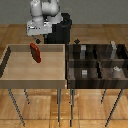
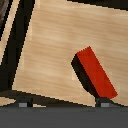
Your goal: Place the box of cereal into the appropriate compartment.
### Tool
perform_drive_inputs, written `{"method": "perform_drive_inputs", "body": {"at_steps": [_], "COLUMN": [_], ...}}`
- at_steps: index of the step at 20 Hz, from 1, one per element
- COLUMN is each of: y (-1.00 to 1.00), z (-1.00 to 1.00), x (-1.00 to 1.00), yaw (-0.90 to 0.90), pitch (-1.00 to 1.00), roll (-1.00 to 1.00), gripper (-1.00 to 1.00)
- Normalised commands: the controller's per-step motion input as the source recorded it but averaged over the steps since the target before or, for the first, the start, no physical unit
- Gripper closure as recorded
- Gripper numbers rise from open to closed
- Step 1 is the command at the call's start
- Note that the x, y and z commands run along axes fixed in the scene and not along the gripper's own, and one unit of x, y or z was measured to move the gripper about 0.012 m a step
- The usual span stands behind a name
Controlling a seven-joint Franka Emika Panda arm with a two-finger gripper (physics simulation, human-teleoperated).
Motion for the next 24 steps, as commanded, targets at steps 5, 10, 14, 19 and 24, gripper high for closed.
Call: {"method": "perform_drive_inputs", "body": {"at_steps": [5, 10, 14, 19, 24], "y": [-0.6, -0.4, 0.0, 0.2, 0.0], "z": [0.0, 0.0, 0.0, 0.0, -0.8], "x": [0.0, 0.2, 0.75, 0.0, 0.0], "yaw": [0.32, 0.0, 0.0, 0.0, 0.0], "pitch": [0.0, 0.0, 0.0, 0.0, 0.0], "roll": [0.0, 0.0, 0.0, 0.0, 0.0], "gripper": [-1.0, -1.0, -1.0, -1.0, -1.0]}}
